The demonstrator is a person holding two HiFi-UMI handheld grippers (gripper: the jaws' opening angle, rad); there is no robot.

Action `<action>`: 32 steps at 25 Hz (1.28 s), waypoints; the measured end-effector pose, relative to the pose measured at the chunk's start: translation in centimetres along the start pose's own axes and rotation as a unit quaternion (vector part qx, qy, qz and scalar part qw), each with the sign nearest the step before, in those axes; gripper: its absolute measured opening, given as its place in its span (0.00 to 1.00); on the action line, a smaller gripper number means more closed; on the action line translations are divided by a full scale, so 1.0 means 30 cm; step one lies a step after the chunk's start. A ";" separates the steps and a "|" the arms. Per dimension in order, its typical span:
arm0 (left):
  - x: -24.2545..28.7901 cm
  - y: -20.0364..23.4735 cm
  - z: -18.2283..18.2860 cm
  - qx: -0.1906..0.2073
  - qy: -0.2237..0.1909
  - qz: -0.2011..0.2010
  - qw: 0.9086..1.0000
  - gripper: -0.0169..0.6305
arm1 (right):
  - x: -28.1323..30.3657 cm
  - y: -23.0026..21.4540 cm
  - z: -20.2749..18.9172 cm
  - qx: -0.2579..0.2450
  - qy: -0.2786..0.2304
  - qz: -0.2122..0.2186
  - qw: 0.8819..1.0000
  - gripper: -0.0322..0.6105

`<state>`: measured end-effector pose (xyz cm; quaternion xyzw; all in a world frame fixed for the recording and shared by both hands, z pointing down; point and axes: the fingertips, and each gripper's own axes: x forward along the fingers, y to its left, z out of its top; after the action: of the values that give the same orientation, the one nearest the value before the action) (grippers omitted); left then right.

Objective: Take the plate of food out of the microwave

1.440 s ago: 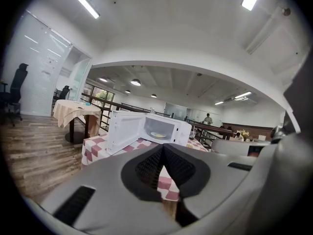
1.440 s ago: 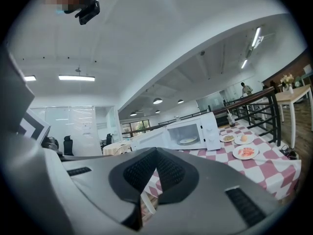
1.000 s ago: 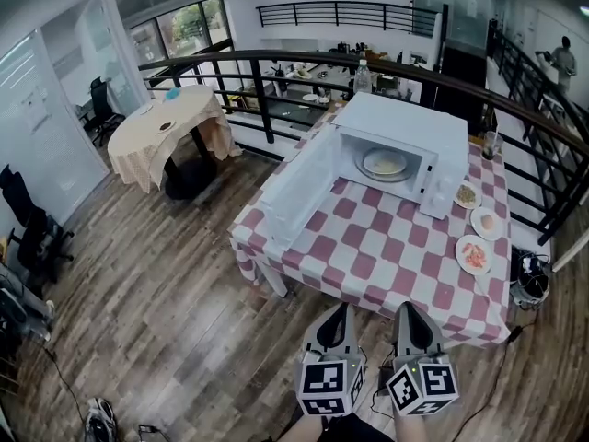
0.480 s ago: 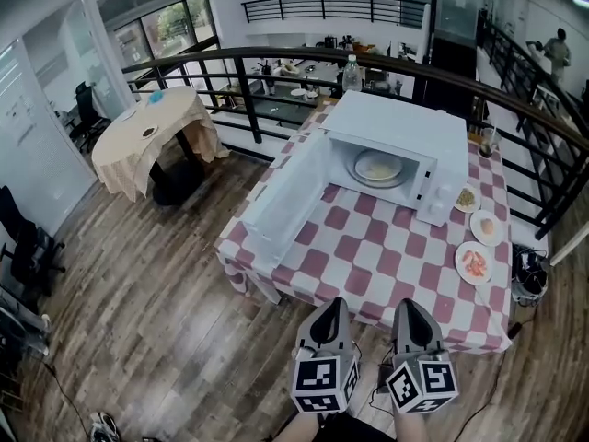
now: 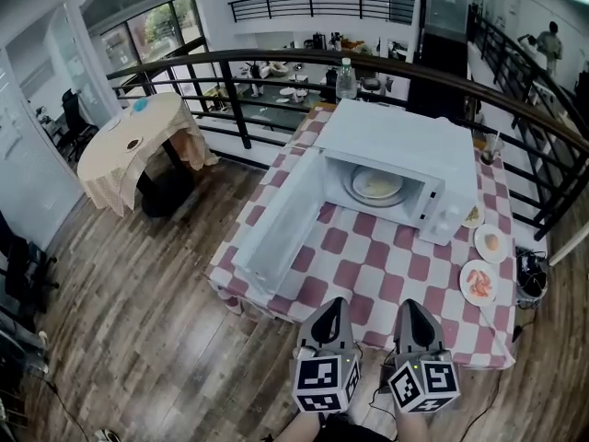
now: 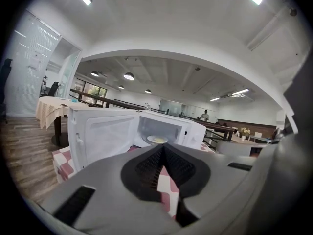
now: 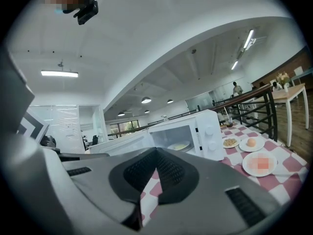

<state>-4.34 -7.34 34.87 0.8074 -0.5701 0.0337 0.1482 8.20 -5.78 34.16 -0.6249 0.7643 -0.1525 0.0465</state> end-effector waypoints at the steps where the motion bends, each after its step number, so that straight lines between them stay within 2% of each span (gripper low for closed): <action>1: 0.023 0.010 0.008 0.000 0.002 -0.002 1.000 0.05 | 0.023 -0.004 0.004 0.001 0.000 -0.003 1.000 0.04; 7: 0.149 0.060 0.046 0.002 0.011 -0.017 1.000 0.05 | 0.152 -0.020 0.015 0.007 0.001 -0.019 1.000 0.04; 17: 0.287 0.139 0.045 -0.005 0.024 -0.041 0.999 0.05 | 0.289 -0.033 -0.018 0.012 0.006 -0.043 0.999 0.04; 32: 0.388 0.179 -0.019 -0.028 0.056 -0.039 0.997 0.05 | 0.370 -0.075 -0.069 0.026 0.028 -0.057 0.998 0.04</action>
<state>-5.22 -19.42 39.08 0.8213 -0.5298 0.0567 0.2037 7.40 -16.55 38.11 -0.6613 0.7243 -0.1922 0.0324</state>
